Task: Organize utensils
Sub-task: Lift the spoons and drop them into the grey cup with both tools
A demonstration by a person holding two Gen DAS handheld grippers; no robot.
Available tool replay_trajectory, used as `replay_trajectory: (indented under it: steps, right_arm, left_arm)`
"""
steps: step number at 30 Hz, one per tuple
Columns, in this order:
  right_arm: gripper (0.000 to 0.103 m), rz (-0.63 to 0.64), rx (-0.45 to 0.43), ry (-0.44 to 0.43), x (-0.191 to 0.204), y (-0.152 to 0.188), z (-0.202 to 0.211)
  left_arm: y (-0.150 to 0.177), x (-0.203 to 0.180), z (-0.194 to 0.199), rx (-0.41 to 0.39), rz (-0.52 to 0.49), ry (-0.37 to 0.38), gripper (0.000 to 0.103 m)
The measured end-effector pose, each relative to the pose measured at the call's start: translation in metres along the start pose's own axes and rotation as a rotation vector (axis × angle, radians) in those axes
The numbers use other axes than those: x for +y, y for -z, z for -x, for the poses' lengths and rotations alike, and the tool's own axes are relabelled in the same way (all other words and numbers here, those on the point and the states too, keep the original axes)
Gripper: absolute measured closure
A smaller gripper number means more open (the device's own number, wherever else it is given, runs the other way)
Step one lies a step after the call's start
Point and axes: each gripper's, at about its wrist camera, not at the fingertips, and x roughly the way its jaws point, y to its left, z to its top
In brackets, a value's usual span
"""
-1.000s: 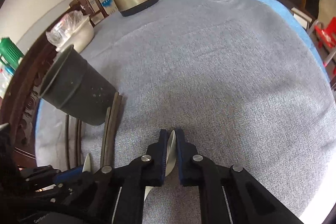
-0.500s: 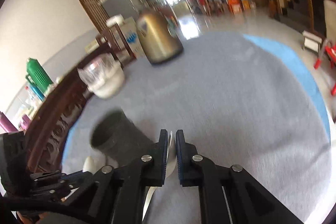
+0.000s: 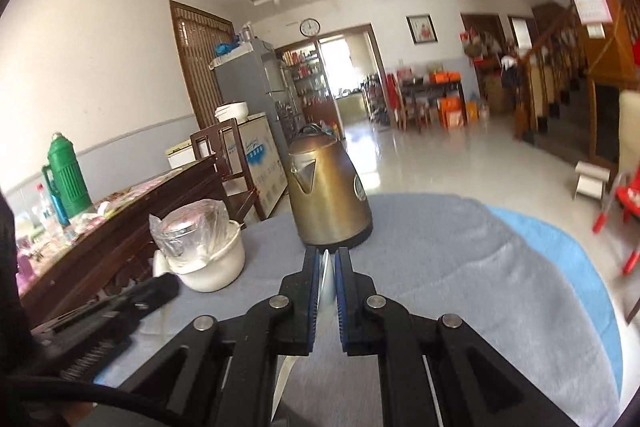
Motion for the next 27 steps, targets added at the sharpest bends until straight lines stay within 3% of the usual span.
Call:
replay_trajectory:
  steps: [3,7,13,20,23,25,27]
  right_arm:
    - [0.094,0.034,0.008,-0.011,0.005,0.010,-0.007]
    - [0.094,0.085,0.026,-0.038,0.011,0.026,-0.012]
    - [0.094,0.137,0.063,-0.076,0.015,0.049,-0.005]
    - [0.092,0.031,0.161,-0.163,-0.001,0.054,0.009]
    - [0.087,-0.036,0.200,-0.192,-0.010,0.055,0.016]
    - [0.080,-0.071,0.198,-0.215,-0.013,0.055,0.022]
    - [0.077,-0.098,0.186,-0.212,-0.017,0.055,0.032]
  left_arm:
    - [0.013,0.003,-0.008,0.010,0.013,0.001,0.099]
    - [0.035,0.010,-0.002,-0.040,0.020,-0.025,0.099]
    - [0.055,0.010,0.003,-0.045,-0.039,-0.028,0.098]
    - [0.068,0.018,0.019,0.012,-0.009,0.050,0.095]
    - [0.072,0.023,0.038,0.018,-0.002,0.080,0.083]
    - [0.077,0.026,0.054,0.012,-0.010,0.074,0.052]
    - [0.081,0.028,0.067,0.014,-0.017,0.060,0.041]
